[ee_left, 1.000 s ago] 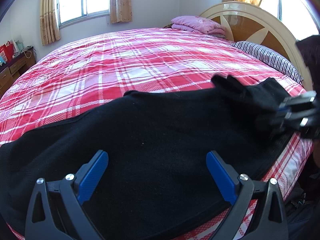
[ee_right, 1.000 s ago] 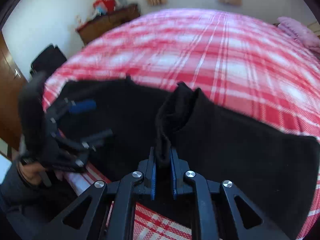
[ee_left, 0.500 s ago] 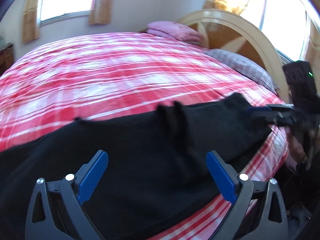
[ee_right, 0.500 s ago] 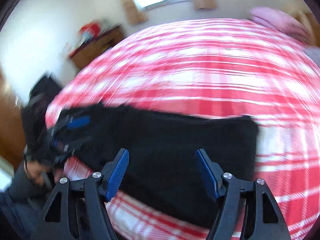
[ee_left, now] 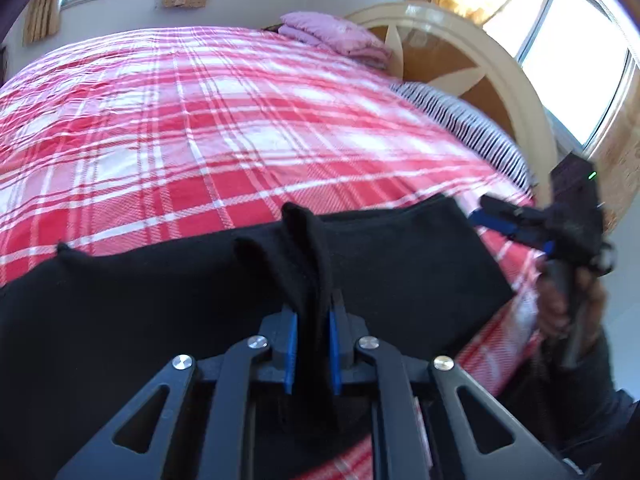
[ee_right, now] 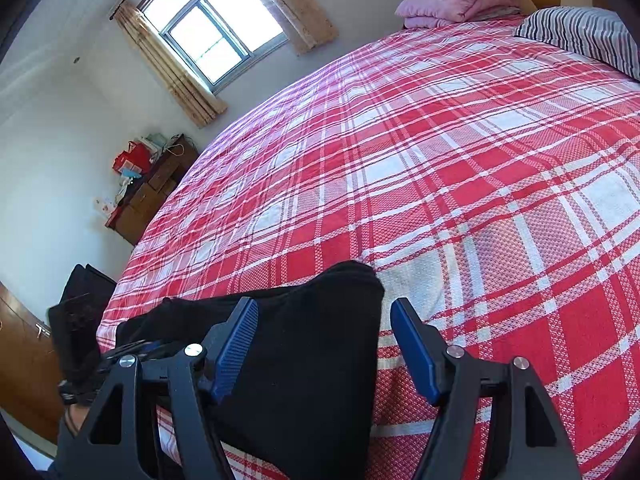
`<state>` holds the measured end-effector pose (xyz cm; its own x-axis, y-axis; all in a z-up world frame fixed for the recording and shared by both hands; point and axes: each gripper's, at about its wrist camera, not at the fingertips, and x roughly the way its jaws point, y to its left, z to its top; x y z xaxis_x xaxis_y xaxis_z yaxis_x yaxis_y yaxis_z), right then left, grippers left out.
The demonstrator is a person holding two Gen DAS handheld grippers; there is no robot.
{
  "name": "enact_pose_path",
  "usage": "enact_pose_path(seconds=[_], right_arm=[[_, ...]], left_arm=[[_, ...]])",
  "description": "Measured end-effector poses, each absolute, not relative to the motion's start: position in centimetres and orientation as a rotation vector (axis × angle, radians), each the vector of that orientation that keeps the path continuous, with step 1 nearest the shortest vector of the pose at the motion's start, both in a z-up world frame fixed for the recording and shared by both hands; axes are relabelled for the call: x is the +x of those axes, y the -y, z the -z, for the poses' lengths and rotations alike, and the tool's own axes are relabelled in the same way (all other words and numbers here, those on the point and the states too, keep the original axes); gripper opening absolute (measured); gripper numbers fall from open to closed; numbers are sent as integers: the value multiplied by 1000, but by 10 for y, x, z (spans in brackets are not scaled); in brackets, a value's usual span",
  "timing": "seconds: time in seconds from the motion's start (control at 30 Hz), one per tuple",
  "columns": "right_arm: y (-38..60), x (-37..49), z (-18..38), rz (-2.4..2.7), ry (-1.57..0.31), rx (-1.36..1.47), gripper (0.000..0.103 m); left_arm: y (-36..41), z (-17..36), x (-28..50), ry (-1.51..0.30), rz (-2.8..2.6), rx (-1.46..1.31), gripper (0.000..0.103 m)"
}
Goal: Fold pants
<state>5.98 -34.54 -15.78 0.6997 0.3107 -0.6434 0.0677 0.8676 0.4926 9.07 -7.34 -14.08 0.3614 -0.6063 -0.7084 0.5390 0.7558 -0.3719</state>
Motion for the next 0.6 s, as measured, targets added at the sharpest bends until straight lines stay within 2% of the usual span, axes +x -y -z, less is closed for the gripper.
enact_pose_path(seconds=[0.13, 0.3, 0.47, 0.6], right_arm=[[338, 58, 154, -147, -770, 497, 70], [322, 56, 154, -220, -765, 447, 70], [291, 67, 175, -322, -925, 331, 71], [283, 63, 167, -277, -935, 223, 70]], left_arm=[[48, 133, 93, -939, 704, -133, 14], [37, 156, 103, -1003, 671, -158, 14], [41, 172, 102, -1007, 638, -119, 19], [37, 171, 103, -999, 646, -125, 21]])
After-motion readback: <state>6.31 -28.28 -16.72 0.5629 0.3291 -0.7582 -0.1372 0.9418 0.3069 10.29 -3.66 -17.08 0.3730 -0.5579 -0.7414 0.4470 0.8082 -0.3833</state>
